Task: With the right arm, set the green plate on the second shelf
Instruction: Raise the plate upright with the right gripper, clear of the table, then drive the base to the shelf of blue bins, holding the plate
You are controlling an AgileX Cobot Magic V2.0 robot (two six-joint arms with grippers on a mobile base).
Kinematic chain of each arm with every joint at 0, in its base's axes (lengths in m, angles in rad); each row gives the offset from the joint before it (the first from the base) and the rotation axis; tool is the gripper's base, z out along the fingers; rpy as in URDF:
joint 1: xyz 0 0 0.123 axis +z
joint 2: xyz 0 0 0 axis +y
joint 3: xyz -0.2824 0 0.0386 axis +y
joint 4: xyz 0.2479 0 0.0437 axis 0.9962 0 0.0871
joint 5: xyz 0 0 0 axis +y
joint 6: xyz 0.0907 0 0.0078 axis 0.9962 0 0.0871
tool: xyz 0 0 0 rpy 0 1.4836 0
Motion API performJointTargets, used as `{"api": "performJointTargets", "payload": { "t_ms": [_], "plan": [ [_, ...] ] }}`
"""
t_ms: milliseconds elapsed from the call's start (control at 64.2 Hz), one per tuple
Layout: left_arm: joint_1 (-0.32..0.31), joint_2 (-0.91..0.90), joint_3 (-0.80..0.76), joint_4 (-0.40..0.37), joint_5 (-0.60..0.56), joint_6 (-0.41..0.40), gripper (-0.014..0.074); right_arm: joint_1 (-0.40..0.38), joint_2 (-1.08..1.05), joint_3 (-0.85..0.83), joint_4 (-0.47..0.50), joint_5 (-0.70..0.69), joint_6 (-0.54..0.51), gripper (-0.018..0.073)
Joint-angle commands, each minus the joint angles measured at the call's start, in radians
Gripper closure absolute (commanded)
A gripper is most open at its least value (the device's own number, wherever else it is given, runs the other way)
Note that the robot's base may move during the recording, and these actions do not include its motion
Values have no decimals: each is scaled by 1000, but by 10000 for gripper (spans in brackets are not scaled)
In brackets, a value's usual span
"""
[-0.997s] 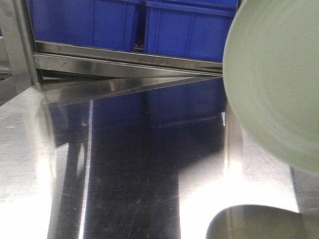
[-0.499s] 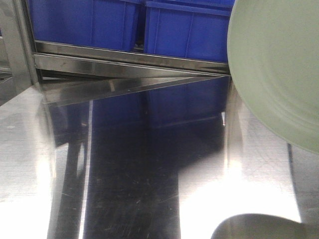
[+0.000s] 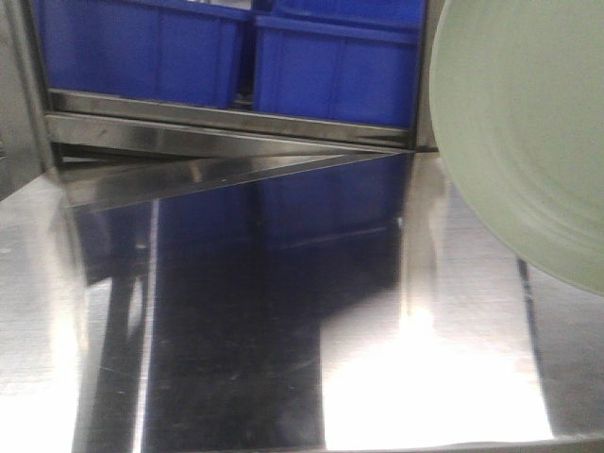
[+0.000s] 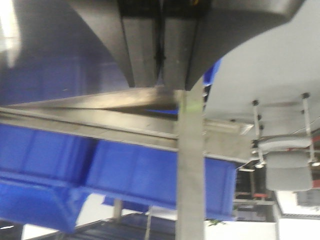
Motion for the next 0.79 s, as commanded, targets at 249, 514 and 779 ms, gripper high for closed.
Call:
{"api": "performJointTargets", "payload": {
  "t_ms": [249,514,779],
  "plan": [
    [-2,-3,42,-5,-80,-6,466,-2,9,-25,9,-115,3,505],
    [-2,-3,42,-5,-80,-6,466,-1,9,-25,9,-113,3,505],
    [-2,-3,42,-5,-80,-6,466,-1,8,-25,9,-113,3,505]
  ]
}}
